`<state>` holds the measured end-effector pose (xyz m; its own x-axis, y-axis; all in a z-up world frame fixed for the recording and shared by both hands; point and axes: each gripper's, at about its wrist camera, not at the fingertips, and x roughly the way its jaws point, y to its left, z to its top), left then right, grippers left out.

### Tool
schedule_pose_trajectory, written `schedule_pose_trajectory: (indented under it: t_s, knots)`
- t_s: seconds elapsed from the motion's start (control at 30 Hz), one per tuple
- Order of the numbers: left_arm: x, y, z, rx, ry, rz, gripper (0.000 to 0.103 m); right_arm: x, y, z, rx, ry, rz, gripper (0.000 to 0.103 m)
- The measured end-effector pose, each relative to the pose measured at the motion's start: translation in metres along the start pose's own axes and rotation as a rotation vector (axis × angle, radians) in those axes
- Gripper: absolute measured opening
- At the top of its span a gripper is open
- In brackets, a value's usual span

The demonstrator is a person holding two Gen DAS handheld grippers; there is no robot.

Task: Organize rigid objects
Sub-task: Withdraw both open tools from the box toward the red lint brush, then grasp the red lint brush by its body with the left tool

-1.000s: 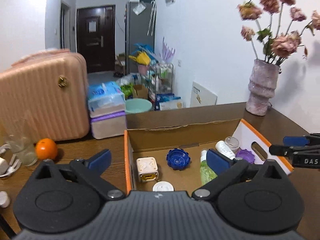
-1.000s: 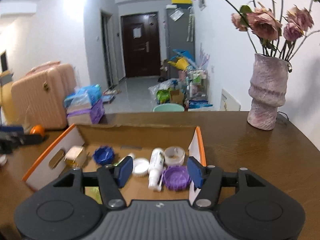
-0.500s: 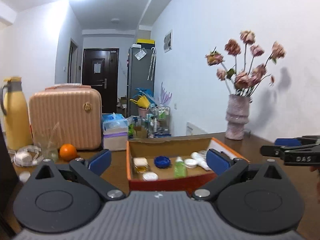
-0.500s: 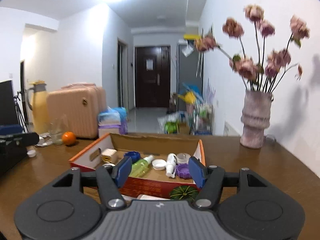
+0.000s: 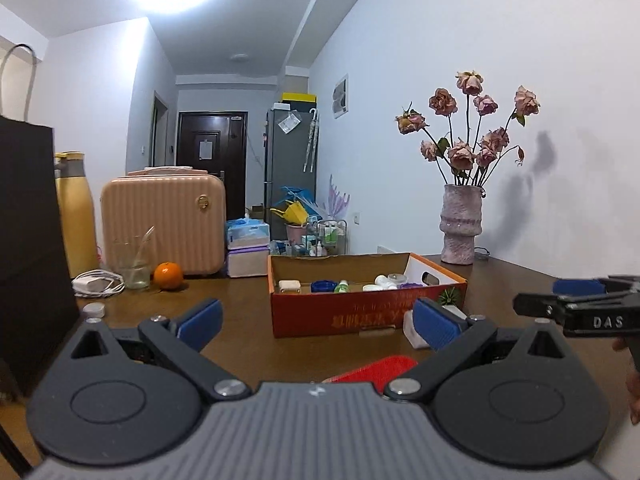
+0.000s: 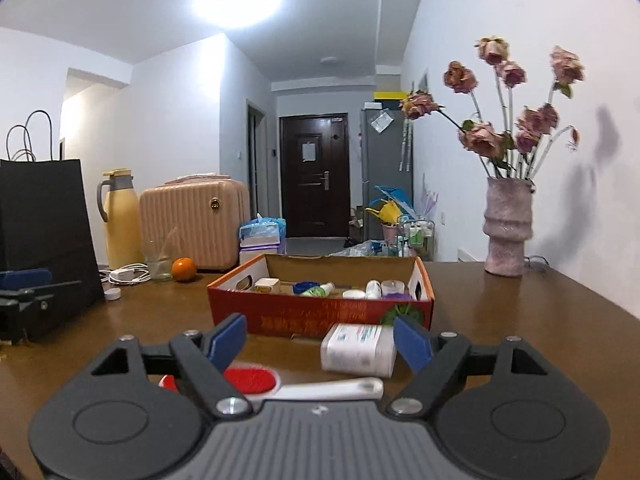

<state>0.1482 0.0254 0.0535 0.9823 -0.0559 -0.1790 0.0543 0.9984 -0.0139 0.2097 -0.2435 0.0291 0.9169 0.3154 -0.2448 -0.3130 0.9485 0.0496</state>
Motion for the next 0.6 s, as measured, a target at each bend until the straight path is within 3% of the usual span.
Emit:
schedule_pose_trajectory:
  t_s: [0.27,0.6]
  knots:
    - [-0.043,0.006,-0.020,-0.043,0.032,-0.015,0.103,-0.060,0.014,-0.033,0.092,-0.009,-0.036,0.089]
    - [-0.025,-0.002,-0.041,-0.056,0.126,-0.036,0.103,-0.048,0.011,-0.051,0.093,0.070,-0.111,0.085]
